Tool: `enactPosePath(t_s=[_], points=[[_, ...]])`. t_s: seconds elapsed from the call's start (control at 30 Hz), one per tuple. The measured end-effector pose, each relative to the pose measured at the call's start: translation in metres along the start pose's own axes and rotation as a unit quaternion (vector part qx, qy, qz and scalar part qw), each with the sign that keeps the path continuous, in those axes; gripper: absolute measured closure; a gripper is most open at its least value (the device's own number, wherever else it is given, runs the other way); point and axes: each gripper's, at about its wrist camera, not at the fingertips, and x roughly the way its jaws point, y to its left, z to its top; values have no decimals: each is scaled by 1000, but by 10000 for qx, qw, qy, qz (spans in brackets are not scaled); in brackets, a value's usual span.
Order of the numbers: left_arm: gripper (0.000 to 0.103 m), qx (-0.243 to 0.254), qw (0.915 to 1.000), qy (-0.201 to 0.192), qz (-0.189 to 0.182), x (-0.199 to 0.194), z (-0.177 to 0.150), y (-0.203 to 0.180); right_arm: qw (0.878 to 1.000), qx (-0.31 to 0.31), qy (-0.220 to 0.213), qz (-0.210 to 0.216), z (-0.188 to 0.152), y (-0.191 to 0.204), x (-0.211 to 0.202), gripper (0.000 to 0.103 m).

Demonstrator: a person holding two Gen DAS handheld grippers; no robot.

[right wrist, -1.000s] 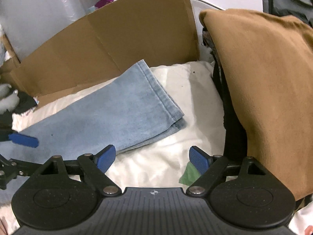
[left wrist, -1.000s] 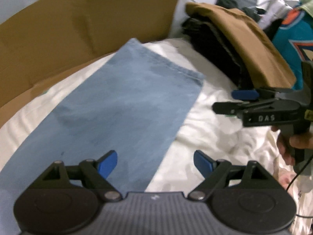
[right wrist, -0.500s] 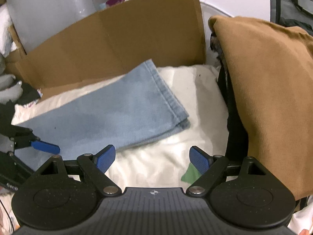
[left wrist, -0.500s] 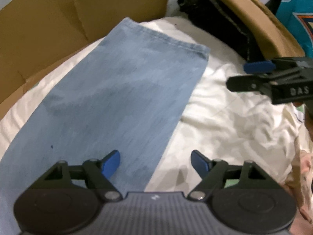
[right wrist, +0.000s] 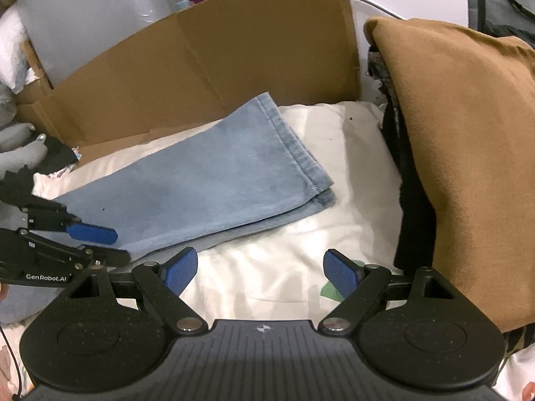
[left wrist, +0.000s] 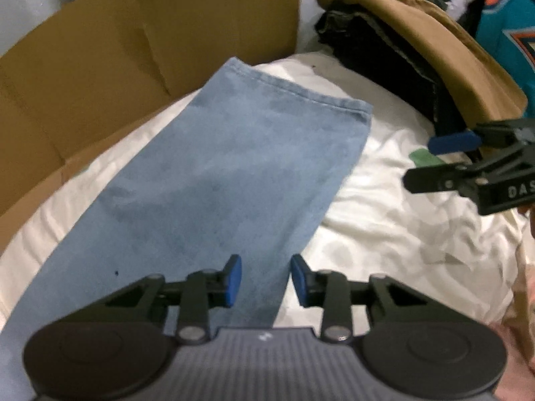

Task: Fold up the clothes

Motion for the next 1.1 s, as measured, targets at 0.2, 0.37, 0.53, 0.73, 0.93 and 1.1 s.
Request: enactPosePath(t_s=[0.2,0.37,0.53,0.73,0.93,1.1], points=[[96,-101,9998,-56,-176,2,-1,-2,9994,-238,94,211,-1,17,11,20],[100,-305,9992,-178,-174,-4,6,8,9985,-360,136,401,2,36,27,53],[101,-376,9987,-217,-257,-8,8,9,9978,-445,81,494,11,48,37,53],[101,-470,9981,-245,-321,-6,7,9,9974,-529,191,454,20,53,57,53],[100,-498,9976,-229,-427,1,1,7,9942,-917,387,416,0,50,69,55],[84,-304,9987,-96,-408,18,-9,-4,9940,-861,525,420,0,48,62,58]])
